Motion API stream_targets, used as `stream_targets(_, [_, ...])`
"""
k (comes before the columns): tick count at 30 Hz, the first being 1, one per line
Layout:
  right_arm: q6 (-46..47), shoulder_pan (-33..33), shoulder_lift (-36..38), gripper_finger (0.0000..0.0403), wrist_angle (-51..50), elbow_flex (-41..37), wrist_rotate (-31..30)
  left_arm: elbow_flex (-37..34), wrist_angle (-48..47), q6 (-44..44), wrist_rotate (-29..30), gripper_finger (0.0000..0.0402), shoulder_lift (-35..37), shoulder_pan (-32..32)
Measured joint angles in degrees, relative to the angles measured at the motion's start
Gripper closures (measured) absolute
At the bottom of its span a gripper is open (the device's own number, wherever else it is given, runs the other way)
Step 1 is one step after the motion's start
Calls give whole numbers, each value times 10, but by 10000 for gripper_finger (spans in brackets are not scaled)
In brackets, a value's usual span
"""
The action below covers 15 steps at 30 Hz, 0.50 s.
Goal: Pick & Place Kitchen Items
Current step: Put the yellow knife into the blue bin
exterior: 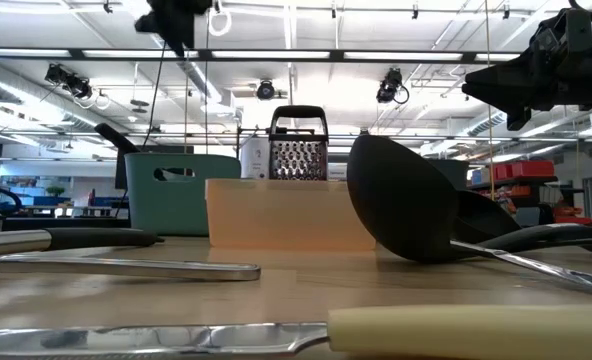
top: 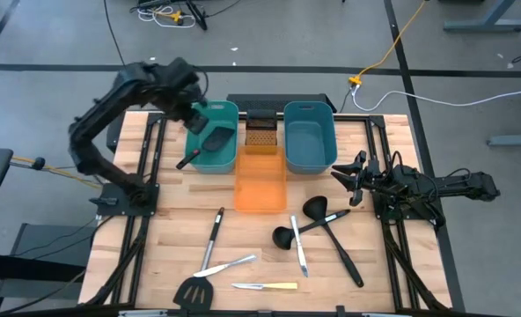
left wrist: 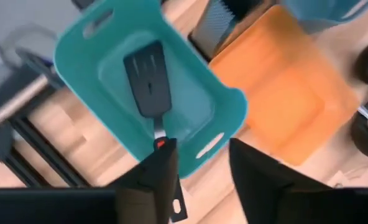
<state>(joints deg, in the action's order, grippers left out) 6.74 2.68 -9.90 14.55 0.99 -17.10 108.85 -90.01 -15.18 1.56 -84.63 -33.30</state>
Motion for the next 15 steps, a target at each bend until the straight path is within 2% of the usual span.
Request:
stream_targets(6, [1, 0, 0, 289, 0, 0, 0, 3, 1, 14, 18, 380, 68, 38])
stream_targets(7, [1, 0, 0, 289, 0, 0, 0, 3, 4, 19, 19, 390, 81, 45])
stream_targets(11, [3, 0, 0, 289, 0, 0, 0, -24, 74, 20, 23, 391, 143, 83])
stream_targets(15, [3, 0, 0, 289, 0, 0, 0, -123, 165, -5, 48, 396, 223, 120])
